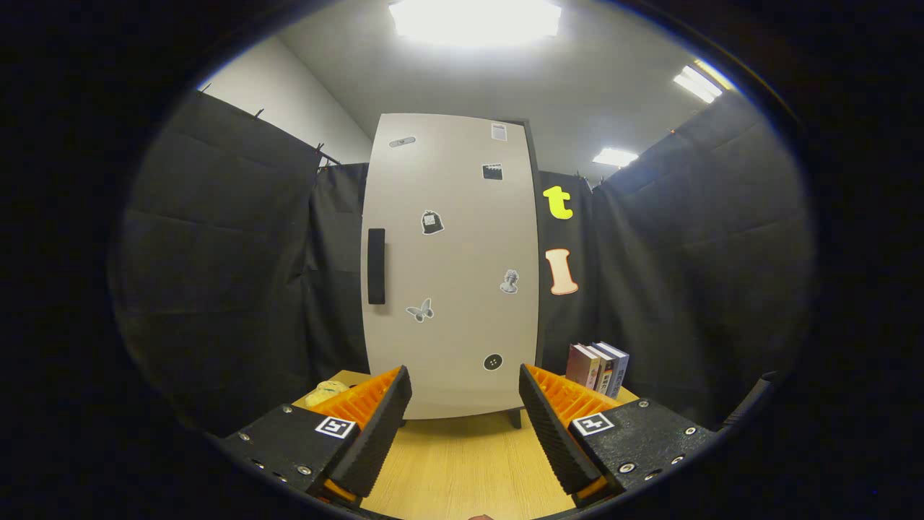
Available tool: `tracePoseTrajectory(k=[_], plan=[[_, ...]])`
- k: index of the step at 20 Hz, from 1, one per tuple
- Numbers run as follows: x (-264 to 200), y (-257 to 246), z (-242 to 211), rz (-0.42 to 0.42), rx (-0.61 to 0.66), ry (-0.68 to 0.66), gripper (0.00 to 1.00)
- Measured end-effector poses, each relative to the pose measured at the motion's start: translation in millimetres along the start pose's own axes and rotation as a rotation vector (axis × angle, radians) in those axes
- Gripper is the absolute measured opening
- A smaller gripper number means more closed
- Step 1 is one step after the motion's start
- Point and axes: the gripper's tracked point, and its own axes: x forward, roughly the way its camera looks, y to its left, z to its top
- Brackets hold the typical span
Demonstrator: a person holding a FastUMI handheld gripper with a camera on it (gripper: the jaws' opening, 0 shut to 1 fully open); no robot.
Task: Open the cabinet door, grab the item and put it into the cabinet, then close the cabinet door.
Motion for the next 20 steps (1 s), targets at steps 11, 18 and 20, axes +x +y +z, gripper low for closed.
tracePoseTrajectory(k=[11, 18, 20], plan=[[12, 5, -4, -0.001, 0.008, 0.006, 0.93], [14, 4, -4, -0.006, -0.001, -0.003, 0.93], [13, 5, -3, -0.004, 0.0, -0.004, 0.93]])
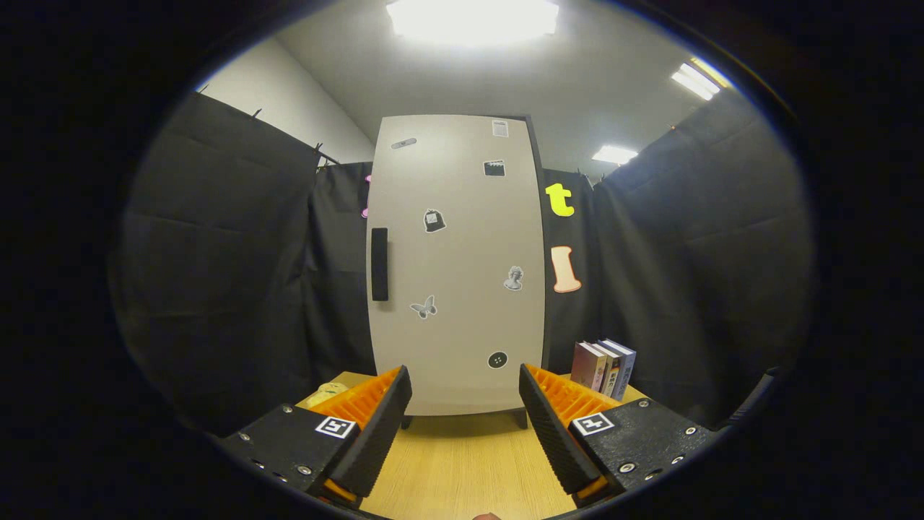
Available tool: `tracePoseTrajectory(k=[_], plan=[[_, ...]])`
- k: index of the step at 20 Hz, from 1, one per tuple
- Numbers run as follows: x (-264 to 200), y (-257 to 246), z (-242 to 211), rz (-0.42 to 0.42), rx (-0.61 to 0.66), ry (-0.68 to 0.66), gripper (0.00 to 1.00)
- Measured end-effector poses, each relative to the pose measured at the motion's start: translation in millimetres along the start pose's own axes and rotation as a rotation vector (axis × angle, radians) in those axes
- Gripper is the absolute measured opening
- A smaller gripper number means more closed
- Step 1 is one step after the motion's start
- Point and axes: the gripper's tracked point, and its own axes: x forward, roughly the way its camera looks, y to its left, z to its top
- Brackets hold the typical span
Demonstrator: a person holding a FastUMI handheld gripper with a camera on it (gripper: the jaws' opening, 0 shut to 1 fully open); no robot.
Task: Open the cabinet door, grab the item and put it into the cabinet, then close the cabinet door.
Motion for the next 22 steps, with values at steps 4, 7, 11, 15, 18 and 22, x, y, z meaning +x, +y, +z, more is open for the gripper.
tracePoseTrajectory(k=[4, 7, 11, 15, 18, 22], plan=[[1, 0, -1, -0.001, -0.014, -0.005, 0.93], [1, 2, 1, 0.001, -0.019, -0.018, 0.93], [1, 2, 4, 0.001, -0.02, -0.032, 0.93], [1, 4, 3, 0.004, -0.021, -0.029, 0.93], [1, 7, 4, 0.007, -0.023, -0.03, 0.93], [2, 10, 7, 0.013, -0.02, -0.039, 0.93]])
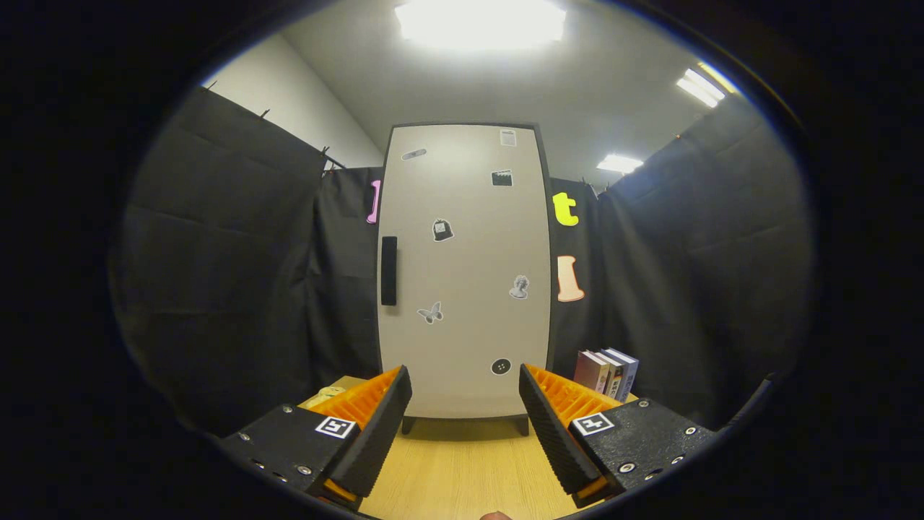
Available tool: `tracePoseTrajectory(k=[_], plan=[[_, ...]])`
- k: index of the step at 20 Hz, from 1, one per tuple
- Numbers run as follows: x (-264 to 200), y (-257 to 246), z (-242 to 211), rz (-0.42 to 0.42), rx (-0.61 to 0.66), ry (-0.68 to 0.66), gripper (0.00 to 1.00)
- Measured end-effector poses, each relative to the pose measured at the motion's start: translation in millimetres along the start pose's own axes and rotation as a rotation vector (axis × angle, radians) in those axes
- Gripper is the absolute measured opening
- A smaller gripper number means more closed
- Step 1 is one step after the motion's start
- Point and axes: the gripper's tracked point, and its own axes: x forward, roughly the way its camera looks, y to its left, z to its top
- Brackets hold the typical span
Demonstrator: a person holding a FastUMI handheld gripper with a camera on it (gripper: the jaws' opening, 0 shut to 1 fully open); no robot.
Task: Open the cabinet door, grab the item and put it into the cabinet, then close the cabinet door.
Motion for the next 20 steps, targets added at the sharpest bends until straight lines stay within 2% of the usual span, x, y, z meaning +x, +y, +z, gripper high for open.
tracePoseTrajectory(k=[20], plan=[[13, -11, 4, 0.001, 0.032, -0.027, 0.93]])
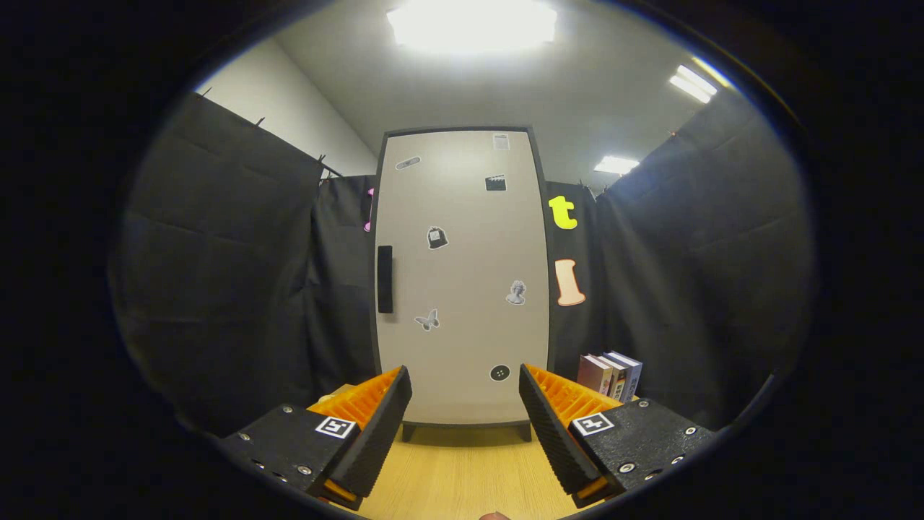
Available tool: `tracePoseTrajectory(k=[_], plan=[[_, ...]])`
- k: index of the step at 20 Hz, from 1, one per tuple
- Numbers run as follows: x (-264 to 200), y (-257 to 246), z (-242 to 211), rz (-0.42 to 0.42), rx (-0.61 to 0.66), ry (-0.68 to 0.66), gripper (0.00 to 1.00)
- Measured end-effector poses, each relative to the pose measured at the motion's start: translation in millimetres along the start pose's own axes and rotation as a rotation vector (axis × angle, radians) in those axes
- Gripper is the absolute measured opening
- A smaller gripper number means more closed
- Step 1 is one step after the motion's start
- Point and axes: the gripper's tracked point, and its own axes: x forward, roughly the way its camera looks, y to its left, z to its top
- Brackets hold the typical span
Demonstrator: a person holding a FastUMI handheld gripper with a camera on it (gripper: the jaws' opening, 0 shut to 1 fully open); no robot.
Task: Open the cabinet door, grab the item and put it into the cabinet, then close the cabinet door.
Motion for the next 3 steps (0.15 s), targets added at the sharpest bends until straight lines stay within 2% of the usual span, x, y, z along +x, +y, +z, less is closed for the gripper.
tracePoseTrajectory(k=[3], plan=[[2.0, -2.5, 8.7, -0.006, 0.0, -0.023, 0.93]])
